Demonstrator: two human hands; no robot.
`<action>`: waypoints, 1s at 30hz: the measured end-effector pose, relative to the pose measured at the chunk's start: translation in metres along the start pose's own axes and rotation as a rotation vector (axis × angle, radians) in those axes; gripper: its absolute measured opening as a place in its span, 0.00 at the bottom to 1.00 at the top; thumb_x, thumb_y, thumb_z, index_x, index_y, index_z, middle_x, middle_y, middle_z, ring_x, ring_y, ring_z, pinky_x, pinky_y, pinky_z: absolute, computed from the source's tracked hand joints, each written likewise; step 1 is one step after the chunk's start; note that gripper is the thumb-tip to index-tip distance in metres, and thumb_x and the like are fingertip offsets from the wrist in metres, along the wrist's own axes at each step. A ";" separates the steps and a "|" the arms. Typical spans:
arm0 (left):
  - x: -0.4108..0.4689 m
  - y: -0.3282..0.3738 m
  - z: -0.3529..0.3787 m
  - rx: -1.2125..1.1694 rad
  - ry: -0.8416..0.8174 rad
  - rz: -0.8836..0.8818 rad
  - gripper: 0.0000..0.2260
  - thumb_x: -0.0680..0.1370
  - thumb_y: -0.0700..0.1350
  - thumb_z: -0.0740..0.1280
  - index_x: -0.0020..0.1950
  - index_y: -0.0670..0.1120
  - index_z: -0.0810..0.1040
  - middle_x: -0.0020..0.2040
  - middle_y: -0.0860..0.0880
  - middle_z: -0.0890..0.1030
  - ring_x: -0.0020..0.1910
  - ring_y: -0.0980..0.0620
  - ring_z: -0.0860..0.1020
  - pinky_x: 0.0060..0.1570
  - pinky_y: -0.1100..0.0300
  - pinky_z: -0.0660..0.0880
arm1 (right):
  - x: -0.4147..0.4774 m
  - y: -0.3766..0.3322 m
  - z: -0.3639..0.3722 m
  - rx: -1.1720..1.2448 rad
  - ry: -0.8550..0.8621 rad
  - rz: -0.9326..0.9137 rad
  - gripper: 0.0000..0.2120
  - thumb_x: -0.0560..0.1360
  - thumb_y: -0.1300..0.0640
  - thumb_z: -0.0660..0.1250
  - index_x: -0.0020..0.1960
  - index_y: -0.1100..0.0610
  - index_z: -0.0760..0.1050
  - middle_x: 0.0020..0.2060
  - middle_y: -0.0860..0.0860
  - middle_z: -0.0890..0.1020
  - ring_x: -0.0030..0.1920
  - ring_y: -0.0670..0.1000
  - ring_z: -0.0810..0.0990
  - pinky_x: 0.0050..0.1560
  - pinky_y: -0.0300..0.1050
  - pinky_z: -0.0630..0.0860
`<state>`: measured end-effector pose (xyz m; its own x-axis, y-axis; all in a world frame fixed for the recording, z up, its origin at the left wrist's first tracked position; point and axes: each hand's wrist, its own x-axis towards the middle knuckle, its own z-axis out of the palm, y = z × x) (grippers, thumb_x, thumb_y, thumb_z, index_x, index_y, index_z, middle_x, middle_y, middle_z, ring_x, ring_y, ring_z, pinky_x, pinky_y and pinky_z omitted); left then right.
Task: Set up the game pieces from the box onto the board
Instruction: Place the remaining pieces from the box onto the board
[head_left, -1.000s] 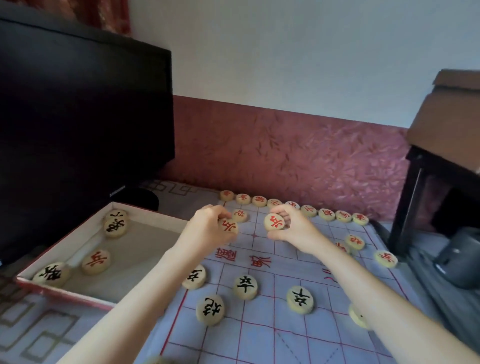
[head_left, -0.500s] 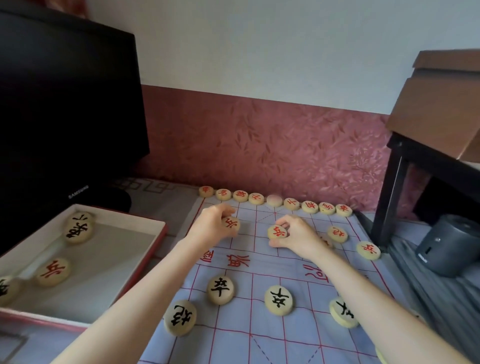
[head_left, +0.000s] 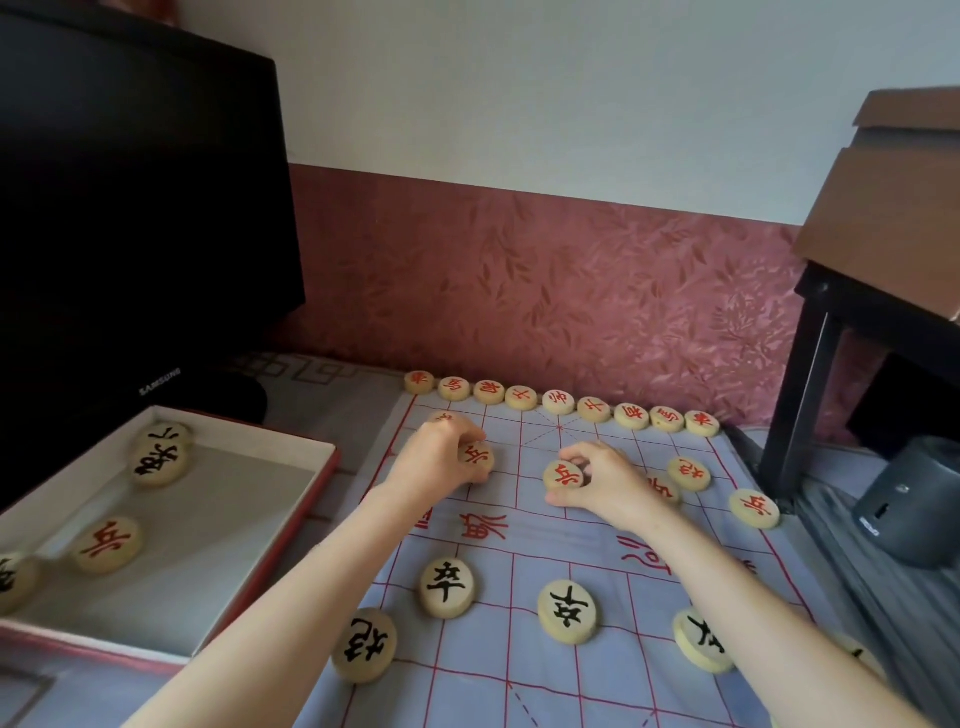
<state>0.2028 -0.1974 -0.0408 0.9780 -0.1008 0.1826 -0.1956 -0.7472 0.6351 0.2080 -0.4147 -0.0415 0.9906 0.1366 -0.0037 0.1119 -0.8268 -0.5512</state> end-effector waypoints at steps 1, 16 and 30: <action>-0.001 0.000 0.001 0.011 -0.005 0.007 0.23 0.68 0.44 0.74 0.62 0.47 0.76 0.60 0.49 0.78 0.59 0.51 0.75 0.59 0.58 0.73 | -0.001 0.000 -0.001 -0.002 -0.001 -0.002 0.30 0.63 0.47 0.76 0.62 0.52 0.73 0.58 0.49 0.75 0.60 0.51 0.72 0.62 0.52 0.70; -0.016 -0.002 -0.011 -0.025 0.096 0.062 0.21 0.69 0.51 0.74 0.60 0.48 0.78 0.60 0.51 0.78 0.60 0.53 0.73 0.55 0.65 0.67 | -0.017 -0.035 -0.002 -0.015 0.078 -0.225 0.19 0.73 0.53 0.69 0.63 0.49 0.72 0.55 0.42 0.69 0.64 0.46 0.64 0.61 0.39 0.61; -0.122 -0.102 -0.148 0.376 0.274 -0.389 0.17 0.73 0.44 0.66 0.62 0.51 0.75 0.59 0.47 0.78 0.57 0.47 0.77 0.55 0.55 0.75 | -0.017 -0.148 0.059 0.146 -0.065 -0.473 0.13 0.76 0.54 0.65 0.61 0.47 0.74 0.48 0.34 0.68 0.60 0.41 0.63 0.62 0.40 0.60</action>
<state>0.0932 -0.0116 -0.0168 0.9085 0.3619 0.2089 0.2605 -0.8814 0.3941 0.1697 -0.2623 -0.0087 0.8267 0.5153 0.2258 0.5309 -0.5817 -0.6163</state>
